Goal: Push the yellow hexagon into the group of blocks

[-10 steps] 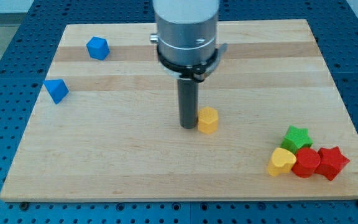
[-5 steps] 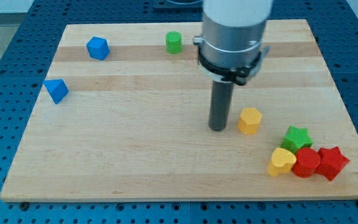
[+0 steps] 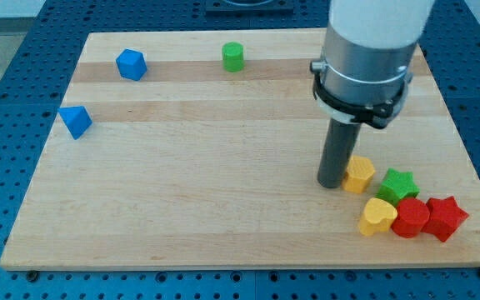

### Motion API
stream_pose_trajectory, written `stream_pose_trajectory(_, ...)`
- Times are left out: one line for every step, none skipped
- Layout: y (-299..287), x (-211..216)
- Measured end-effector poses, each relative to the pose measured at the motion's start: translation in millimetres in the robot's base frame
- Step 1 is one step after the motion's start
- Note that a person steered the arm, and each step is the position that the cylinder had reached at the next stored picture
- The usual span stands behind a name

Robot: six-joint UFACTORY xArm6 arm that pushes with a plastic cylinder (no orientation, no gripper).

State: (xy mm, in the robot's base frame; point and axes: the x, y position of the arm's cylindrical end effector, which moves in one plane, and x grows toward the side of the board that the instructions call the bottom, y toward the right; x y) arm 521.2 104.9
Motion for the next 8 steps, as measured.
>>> stream_pose_trajectory(1, 0)
stream_pose_trajectory(-11, -17)
stream_pose_trajectory(-21, -50)
stream_pose_trajectory(7, -56)
stream_pose_trajectory(7, -54)
stream_pose_trajectory(11, -37)
stream_pose_trajectory(17, -3)
stream_pose_trajectory(19, 13)
